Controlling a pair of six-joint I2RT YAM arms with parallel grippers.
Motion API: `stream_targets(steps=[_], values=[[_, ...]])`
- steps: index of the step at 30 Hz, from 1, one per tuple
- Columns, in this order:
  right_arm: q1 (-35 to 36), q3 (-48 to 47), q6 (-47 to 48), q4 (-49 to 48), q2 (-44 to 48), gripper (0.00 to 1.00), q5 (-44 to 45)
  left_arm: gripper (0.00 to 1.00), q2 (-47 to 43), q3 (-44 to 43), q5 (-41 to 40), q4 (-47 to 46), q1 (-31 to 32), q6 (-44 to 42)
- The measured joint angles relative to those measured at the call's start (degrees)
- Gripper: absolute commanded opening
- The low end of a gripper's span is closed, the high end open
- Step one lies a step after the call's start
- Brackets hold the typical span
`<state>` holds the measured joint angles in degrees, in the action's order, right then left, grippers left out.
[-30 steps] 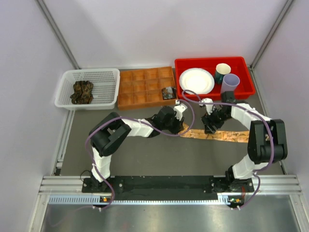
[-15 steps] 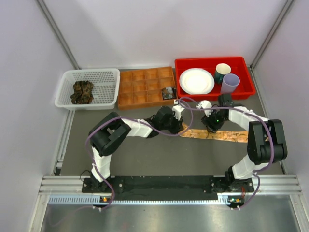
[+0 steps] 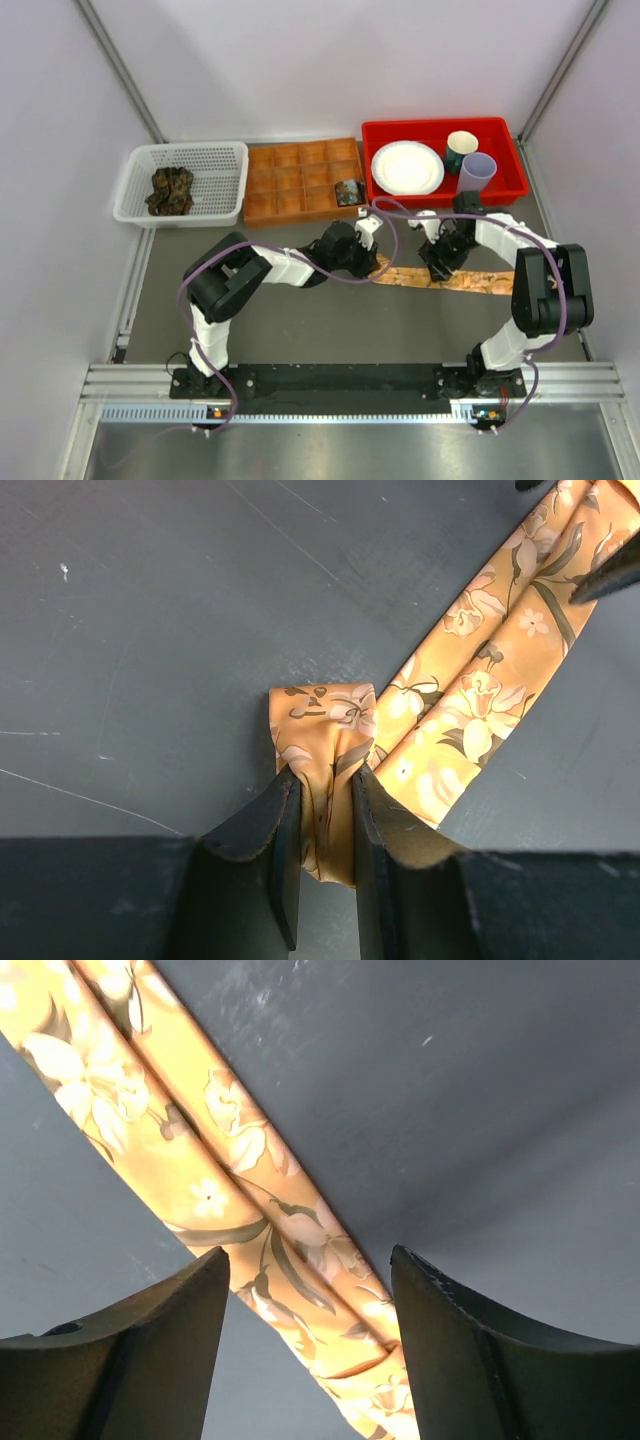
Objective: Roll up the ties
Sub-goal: Roll the tie at the center of the board.
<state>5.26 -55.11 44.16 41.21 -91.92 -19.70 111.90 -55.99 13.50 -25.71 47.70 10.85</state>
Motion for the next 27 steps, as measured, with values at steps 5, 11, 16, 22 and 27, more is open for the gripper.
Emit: stream_targets(steps=[5,11,16,22,27], values=[[1.01,2.62,0.70,-2.89,0.37,0.52,2.34,0.00,0.00,0.31,0.17,-0.52,-0.04,0.00],[1.75,2.67,-0.52,-6.64,-0.35,0.32,5.27,0.00,-1.01,2.08,0.94,-1.84,-0.02,-0.22],[2.14,3.30,-0.72,-7.02,-0.33,0.30,5.25,0.00,-3.15,5.62,3.76,-4.07,0.02,-0.55],[2.51,3.32,-0.26,-6.93,-0.33,0.30,5.38,0.00,-3.76,7.52,7.23,-8.35,-0.17,-0.74],[2.84,3.41,0.72,-6.80,-0.26,0.25,5.44,0.00,-3.76,7.52,9.22,-11.93,-1.53,-0.46]])
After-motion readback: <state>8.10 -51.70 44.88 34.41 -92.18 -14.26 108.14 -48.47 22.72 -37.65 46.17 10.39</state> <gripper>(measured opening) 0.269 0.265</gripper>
